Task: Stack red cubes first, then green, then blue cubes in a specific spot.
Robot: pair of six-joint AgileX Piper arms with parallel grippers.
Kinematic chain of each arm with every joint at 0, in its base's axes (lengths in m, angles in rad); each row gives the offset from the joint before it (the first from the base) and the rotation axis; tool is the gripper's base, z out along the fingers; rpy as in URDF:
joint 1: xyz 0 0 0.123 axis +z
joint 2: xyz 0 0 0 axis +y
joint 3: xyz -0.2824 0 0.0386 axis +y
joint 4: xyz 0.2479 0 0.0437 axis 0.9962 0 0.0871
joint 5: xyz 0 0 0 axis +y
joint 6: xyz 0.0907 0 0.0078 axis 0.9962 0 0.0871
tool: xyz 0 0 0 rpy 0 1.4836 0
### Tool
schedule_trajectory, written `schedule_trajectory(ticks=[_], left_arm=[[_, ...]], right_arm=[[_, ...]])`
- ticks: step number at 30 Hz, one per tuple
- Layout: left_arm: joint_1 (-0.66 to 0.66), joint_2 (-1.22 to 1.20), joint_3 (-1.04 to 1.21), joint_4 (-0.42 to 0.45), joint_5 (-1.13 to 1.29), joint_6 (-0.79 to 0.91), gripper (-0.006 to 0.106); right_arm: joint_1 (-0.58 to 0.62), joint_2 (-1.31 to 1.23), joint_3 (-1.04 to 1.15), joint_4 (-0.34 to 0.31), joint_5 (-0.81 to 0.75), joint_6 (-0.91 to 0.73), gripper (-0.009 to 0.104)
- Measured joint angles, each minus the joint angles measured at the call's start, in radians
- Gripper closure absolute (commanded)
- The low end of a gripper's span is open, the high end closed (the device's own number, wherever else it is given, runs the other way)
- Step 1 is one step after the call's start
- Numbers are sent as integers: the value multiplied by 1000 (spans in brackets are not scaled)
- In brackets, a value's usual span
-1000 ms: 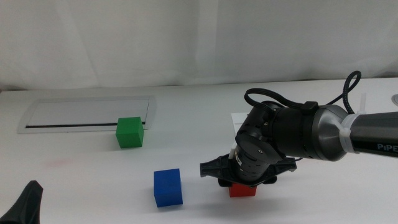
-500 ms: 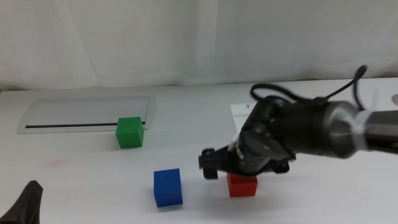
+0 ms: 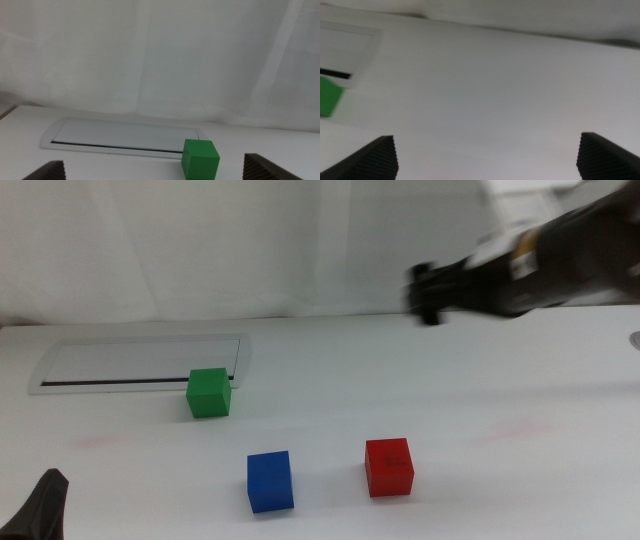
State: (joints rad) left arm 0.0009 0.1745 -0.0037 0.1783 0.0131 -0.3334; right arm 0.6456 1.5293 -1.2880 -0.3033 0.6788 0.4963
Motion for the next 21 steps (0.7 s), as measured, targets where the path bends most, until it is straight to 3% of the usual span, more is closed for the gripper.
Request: schedule_trajectory(ticks=[4,6,12,21], left_arm=[[0,0,0,0,0,-8,12],[0,0,0,0,0,-15,12],[0,0,0,0,-2,-57,12],[-44,0,-16,0,64,-114,12]], right_arm=[[-96,-84,0,63,93,-237,1],[-102,-132,0,82,162,-329,1],[-102,-342,76,217,233,-496,1],[-102,-580,259,238,266,-564,1]])
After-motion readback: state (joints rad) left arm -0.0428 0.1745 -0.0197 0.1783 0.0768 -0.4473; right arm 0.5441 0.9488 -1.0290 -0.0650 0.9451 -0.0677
